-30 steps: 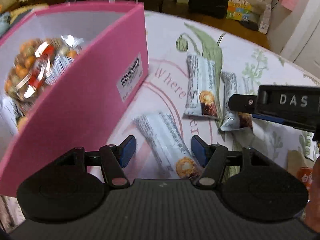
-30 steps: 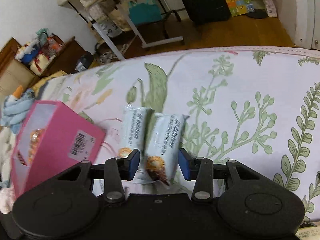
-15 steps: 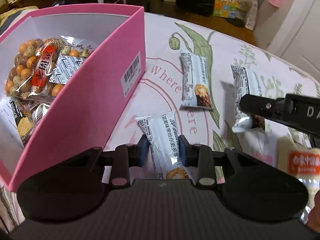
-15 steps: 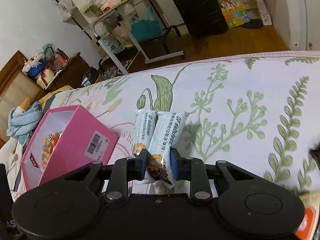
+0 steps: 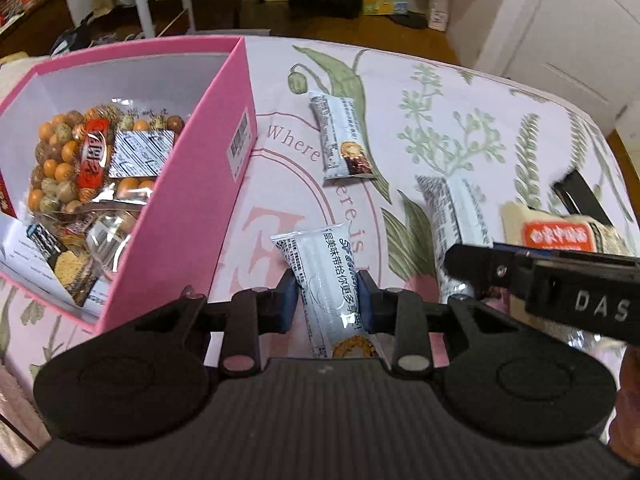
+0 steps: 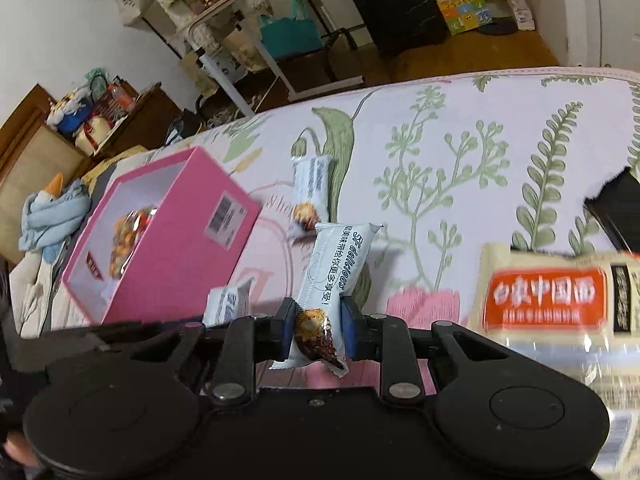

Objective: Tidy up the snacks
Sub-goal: 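Carry both white biscuit bars into the pink box and open both grippers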

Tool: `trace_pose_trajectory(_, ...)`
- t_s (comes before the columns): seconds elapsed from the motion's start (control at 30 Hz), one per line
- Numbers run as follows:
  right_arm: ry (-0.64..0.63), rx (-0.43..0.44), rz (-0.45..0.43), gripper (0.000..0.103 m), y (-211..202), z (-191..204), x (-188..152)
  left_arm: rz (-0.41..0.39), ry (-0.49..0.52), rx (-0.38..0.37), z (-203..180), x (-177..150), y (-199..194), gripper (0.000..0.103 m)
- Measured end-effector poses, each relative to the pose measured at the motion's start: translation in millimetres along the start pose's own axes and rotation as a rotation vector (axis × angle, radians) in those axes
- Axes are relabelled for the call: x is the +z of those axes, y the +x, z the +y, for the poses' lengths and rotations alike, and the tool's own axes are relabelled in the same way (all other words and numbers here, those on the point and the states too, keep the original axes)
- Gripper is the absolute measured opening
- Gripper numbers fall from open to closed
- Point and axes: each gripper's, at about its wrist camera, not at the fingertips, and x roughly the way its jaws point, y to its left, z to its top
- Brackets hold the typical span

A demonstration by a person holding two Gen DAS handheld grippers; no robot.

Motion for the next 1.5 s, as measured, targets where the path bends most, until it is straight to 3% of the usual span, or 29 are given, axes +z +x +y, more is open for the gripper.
trace_pose_trajectory(0.17,0.011,0.031,0.009,0.029,-22,10,-14,-0.007,0.039,-0.034,2,-7,-26,0.030)
trace_pose_trajectory(0.47,-0.092,0.071,0.048,0.029,-63,55,-24,-0.066,0.084,-0.094,23,-13,-97,0.030)
trace_pose_trajectory(0.63,-0.191,0.159,0.025,0.029,-72,94,-17,-0.147,0.054,-0.067,56,-12,-133,0.030)
trace_pose_trajectory(0.83,-0.285,0.250,-0.016,0.029,-55,146,-3,-0.221,-0.031,-0.006,107,4,-154,0.030)
trace_pose_trajectory(1.07,-0.380,0.248,-0.047,0.029,-11,191,21,-0.245,-0.157,0.091,167,26,-142,0.030)
trace_pose_trajectory(1.2,-0.413,0.218,-0.004,0.029,21,203,32,-0.230,-0.209,0.127,191,39,-120,0.030)
trace_pose_trajectory(1.5,-0.544,0.088,0.052,0.029,73,223,30,-0.178,-0.253,0.219,215,50,-66,0.031)
